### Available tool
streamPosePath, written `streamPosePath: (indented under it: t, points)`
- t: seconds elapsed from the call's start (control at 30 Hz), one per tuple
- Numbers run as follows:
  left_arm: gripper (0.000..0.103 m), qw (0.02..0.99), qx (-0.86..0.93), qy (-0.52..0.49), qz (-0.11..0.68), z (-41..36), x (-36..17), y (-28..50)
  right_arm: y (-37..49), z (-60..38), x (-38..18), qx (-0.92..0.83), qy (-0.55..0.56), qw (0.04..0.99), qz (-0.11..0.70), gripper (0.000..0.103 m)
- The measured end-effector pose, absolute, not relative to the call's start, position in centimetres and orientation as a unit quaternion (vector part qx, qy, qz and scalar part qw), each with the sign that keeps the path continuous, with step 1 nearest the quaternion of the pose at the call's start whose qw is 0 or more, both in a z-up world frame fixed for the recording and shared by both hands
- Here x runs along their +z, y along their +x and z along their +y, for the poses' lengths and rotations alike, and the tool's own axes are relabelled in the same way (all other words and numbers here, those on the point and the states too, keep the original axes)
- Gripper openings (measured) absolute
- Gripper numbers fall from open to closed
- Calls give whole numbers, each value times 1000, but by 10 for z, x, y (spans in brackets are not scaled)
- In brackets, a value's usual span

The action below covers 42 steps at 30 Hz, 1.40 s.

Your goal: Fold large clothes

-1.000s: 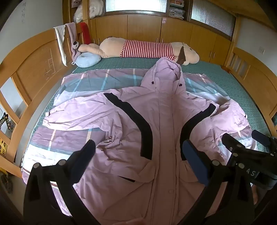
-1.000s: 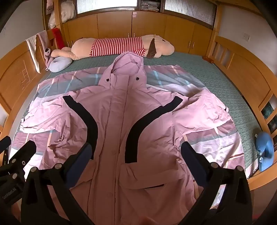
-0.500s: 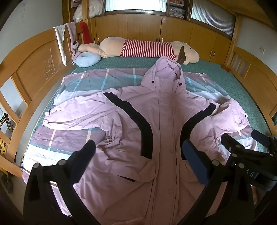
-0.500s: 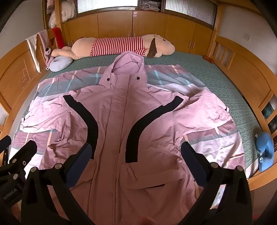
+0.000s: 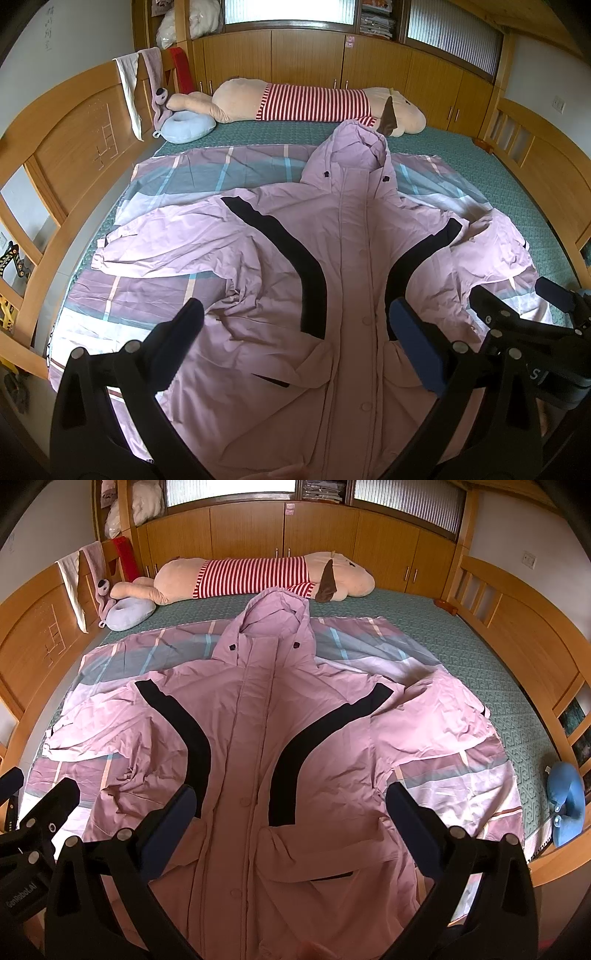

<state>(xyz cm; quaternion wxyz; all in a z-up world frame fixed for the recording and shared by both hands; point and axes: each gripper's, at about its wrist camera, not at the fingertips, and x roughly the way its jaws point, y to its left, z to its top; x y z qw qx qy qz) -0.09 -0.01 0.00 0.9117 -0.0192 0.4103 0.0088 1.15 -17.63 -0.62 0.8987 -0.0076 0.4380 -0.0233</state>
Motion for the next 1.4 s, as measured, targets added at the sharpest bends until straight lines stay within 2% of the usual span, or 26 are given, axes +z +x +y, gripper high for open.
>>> streamPosePath:
  t: [1.4]
  points:
    - [101,910,9,-18,413,5,-3,-1,10,-169,-18,-21,-9,897,441,102]
